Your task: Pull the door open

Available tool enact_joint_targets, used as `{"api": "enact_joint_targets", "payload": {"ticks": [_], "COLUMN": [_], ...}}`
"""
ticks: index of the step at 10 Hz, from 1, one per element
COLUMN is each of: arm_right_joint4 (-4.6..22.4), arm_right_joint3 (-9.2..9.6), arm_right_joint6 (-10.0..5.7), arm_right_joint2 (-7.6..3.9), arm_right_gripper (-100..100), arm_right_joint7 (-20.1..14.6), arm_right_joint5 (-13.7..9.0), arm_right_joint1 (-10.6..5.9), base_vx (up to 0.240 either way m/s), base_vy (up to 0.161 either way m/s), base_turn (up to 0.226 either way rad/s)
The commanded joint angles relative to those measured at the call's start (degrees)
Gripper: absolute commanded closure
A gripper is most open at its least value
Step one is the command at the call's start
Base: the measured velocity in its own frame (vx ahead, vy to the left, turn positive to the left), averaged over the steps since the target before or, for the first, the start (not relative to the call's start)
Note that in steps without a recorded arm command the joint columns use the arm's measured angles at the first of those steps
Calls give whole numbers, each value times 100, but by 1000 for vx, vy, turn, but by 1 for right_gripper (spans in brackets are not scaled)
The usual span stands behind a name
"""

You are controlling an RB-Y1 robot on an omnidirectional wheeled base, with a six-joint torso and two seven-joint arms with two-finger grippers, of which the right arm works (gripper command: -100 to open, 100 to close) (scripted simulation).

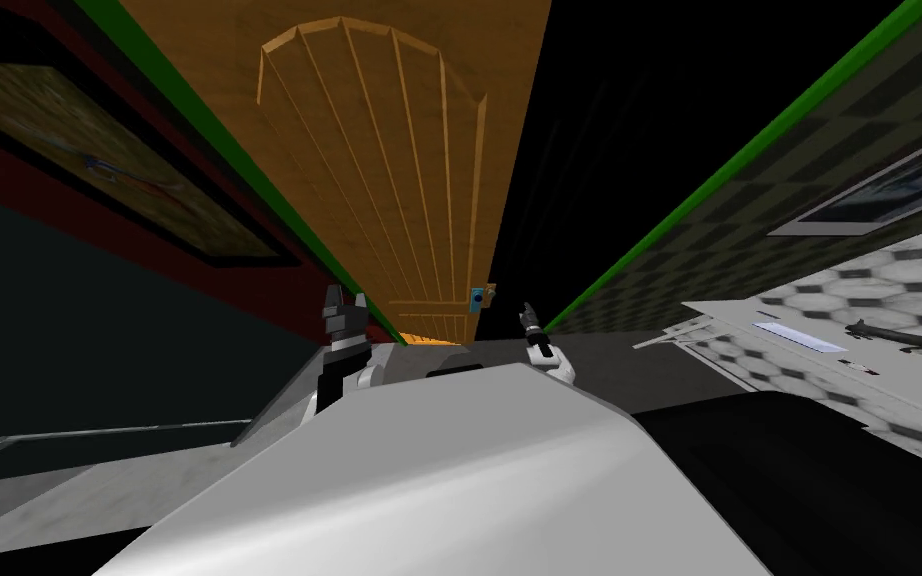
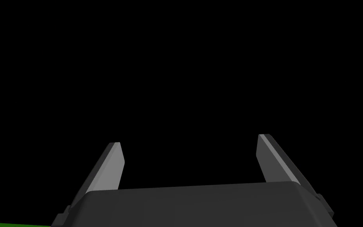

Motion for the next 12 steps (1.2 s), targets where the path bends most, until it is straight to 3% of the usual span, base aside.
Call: {"api": "enact_joint_targets", "payload": {"ticks": [1, 3, 5, 6, 7, 12], "arm_right_joint4": [2, -10, -43, -7, -7, -7], "arm_right_joint3": [51, 198, 354, 308, 308, 308], "arm_right_joint6": [18, -9, -38, -28, -28, -28], "arm_right_joint2": [91, 217, 323, 338, 338, 338], "arm_right_gripper": [-100, -100, -100, -100, 100, 100], "arm_right_joint7": [30, 47, 52, 85, 85, 85], "arm_right_joint5": [6, 21, 39, 49, 49, 49], "arm_right_joint1": [-135, -302, -425, -427, -427, -427], "base_vx": [175, 198, 194, 73, -2, -14], "base_vy": [-36, -1, 124, 58, -7, -8], "base_turn": [153, 180, 190, 16, -19, 10]}}
